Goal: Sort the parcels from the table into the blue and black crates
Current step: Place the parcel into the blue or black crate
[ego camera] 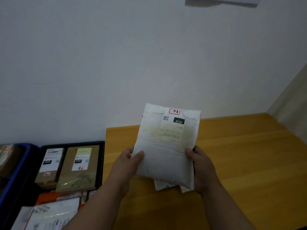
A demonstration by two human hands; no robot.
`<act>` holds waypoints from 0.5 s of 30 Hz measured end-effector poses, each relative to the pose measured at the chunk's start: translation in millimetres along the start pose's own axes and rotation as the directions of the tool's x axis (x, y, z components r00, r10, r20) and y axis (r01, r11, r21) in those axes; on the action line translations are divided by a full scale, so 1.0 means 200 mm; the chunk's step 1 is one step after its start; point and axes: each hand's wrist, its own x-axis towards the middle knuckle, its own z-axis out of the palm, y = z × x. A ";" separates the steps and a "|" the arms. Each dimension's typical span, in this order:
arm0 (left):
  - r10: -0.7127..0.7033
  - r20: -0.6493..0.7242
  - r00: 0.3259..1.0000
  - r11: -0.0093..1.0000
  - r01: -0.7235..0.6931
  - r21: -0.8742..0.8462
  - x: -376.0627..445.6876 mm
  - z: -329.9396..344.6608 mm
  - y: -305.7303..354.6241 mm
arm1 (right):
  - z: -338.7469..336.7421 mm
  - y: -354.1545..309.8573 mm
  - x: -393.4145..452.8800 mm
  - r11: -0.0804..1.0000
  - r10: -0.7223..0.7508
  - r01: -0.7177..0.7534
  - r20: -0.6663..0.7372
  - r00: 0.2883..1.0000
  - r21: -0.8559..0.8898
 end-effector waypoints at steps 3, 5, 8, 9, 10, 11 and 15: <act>0.002 -0.009 1.000 1.000 -0.002 -0.005 -0.03 -0.12 -0.03 | 0.04 0.07 -0.02 0.999 0.017 -0.018 0.041 0.999 0.030; 0.032 -0.028 0.999 0.999 -0.033 -0.018 -0.05 -0.18 -0.05 | 0.07 0.11 -0.04 1.000 -0.001 0.000 0.046 0.999 0.005; 0.066 -0.052 0.996 0.998 -0.067 -0.020 -0.07 -0.25 -0.07 | 0.13 0.17 -0.06 0.999 -0.033 0.033 0.032 0.999 -0.025; 0.077 -0.057 0.995 0.997 -0.078 -0.019 -0.07 -0.27 -0.08 | 0.14 0.18 -0.08 0.999 -0.039 0.040 0.035 0.999 -0.022; 0.087 -0.059 0.994 0.996 -0.088 -0.014 -0.08 -0.28 -0.08 | 0.16 0.20 -0.09 0.999 -0.044 0.045 0.038 0.998 -0.021; 0.092 -0.058 0.994 0.996 -0.092 -0.014 -0.09 -0.30 -0.08 | 0.17 0.21 -0.10 0.998 -0.049 0.050 0.046 0.998 -0.025; 0.101 -0.037 0.994 0.994 -0.102 -0.027 -0.12 -0.34 -0.09 | 0.18 0.23 -0.14 0.994 -0.084 0.088 0.071 0.994 -0.059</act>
